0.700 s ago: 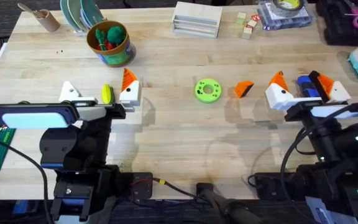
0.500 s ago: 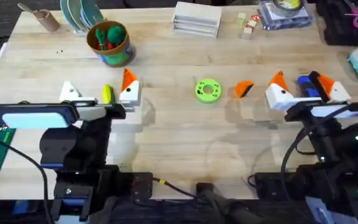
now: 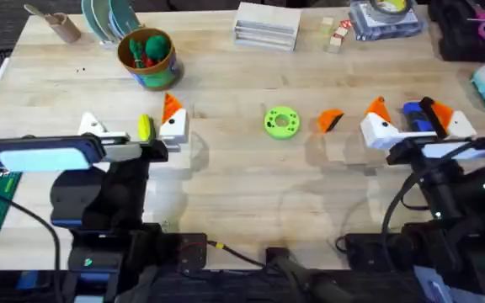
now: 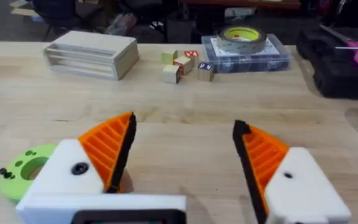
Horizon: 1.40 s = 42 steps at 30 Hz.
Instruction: Pick up the gripper from the table and insert it into the empty holder that is missing its gripper. Then pick up a screw, insert it into the mounting hole, and use the screwdriver to tighten it. Finally, clean up the table by picking up the vegetable and placing it into the bucket.
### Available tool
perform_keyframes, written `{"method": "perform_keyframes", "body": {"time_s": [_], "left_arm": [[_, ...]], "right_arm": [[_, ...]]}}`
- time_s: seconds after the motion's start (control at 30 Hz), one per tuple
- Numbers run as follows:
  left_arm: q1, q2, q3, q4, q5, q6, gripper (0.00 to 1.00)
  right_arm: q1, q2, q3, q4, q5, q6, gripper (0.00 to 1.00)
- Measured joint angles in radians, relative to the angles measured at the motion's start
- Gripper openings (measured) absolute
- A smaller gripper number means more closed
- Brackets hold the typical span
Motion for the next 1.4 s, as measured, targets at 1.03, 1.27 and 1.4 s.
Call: {"method": "perform_keyframes", "body": {"time_s": [1.03,1.27,1.4], "left_arm": [[0.0,1.085,0.669,-0.66,-0.153,0.031,0.992],[0.041,1.236,0.669,-0.611,-0.152,-0.106,0.992],[0.067,1.262,0.669,-0.604,-0.151,-0.135,0.943]], "right_arm": [[0.0,0.383,0.649,-0.528,-0.083,0.0,0.992],[0.0,0.383,0.649,-0.528,-0.09,0.0,0.991],[0.0,0.382,0.649,-0.528,-0.09,0.0,0.991]]}}
